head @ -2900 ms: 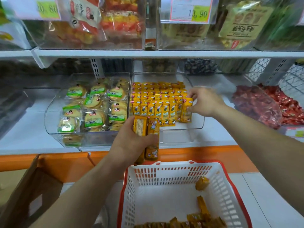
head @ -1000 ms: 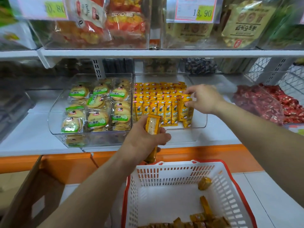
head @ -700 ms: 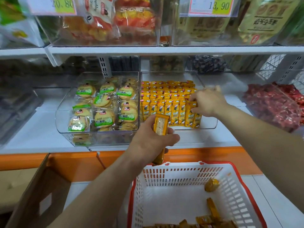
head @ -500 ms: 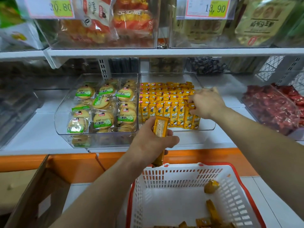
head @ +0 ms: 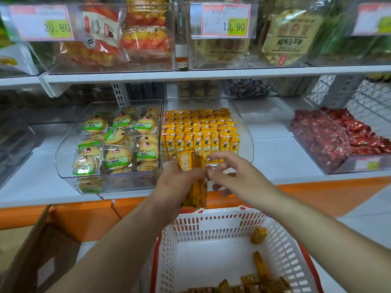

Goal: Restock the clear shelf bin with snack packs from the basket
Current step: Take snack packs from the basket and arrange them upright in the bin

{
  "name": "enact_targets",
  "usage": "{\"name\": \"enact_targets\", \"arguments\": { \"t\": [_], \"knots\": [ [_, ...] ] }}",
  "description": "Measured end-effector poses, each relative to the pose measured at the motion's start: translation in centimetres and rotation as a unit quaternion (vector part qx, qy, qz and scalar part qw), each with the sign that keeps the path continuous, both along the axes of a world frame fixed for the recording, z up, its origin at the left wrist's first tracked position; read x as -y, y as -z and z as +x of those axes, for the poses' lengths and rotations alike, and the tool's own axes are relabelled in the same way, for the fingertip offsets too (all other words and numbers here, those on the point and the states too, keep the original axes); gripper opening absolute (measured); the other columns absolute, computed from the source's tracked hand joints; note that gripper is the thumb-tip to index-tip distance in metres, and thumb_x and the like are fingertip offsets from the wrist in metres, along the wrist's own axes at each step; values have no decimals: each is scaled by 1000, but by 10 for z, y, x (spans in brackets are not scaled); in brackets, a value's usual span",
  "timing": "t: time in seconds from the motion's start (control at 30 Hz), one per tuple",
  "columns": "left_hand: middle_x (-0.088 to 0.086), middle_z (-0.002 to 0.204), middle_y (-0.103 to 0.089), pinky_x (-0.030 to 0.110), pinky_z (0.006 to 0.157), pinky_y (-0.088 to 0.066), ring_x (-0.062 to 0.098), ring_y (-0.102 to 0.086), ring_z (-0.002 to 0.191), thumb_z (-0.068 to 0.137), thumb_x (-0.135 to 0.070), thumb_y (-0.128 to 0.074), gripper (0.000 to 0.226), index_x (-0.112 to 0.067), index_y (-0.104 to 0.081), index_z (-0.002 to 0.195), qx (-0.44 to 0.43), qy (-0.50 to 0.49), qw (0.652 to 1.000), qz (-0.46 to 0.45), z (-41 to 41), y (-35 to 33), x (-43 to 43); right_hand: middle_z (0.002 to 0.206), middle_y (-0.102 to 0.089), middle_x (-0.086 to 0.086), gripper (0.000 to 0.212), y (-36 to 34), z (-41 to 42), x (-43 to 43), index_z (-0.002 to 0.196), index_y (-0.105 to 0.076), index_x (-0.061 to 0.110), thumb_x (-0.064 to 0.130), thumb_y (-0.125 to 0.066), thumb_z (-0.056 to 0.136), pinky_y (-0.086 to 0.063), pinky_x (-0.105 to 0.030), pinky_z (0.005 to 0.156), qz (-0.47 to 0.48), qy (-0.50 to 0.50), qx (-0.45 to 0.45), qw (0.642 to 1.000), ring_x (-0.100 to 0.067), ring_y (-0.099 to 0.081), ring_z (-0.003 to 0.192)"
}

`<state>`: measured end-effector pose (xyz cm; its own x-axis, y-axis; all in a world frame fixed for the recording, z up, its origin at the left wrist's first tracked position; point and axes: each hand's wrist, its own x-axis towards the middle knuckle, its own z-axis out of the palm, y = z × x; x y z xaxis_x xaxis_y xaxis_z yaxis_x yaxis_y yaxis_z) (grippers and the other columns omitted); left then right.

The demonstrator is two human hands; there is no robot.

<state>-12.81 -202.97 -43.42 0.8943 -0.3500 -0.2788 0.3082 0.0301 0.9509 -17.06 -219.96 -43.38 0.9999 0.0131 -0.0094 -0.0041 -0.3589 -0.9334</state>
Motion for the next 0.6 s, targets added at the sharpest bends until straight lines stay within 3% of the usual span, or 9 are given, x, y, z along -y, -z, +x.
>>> {"name": "enact_targets", "arguments": {
  "t": [0.1,0.17,0.27,0.37,0.47,0.6],
  "knots": [
    [31,103,-73,43,63,-61,39,-72,80,89,-9,-72,25,-6,-70,114,-34,19,999,-37,-7,-5,4,90,-71,7,44,-7,0,4,124,-59,32,43,-71,83,-59,-33,68,26,-7,-7,1000,-17,-74,80],
    [29,100,-75,41,58,-61,37,-74,76,89,-7,-71,26,-3,-69,114,-65,30,995,-71,-10,-6,7,89,-73,5,48,-8,-2,8,120,-62,34,47,-73,74,-61,-33,71,67,-19,-21,997,-18,-74,82],
    [24,91,-76,40,56,-61,34,-75,70,87,-6,-71,27,-3,-69,113,-92,33,991,-92,-12,-6,11,90,-73,2,53,-7,-4,15,120,-65,32,38,-80,69,-60,-32,71,131,-28,-32,990,-19,-75,86],
    [24,108,-76,48,68,-62,41,-76,87,74,-18,-79,53,-10,-65,125,-105,29,990,-91,-9,-4,10,109,-68,-8,66,-4,-5,19,123,-64,34,28,-87,62,-59,-36,75,135,-36,-44,989,-28,-74,87],
    [23,114,-74,52,79,-61,45,-73,100,64,-25,-82,69,-12,-63,129,-106,24,991,-84,-6,-3,9,113,-64,-7,68,-2,-4,16,121,-62,36,26,-89,59,-58,-34,73,140,-38,-46,988,-27,-74,85],
    [19,108,-77,40,62,-60,35,-77,85,61,-30,-83,67,-14,-67,125,-83,31,994,-70,-5,-2,10,108,-63,-8,63,-2,0,16,113,-61,31,25,-87,57,-57,-36,77,166,-25,-48,985,-24,-72,88]
  ]
}}
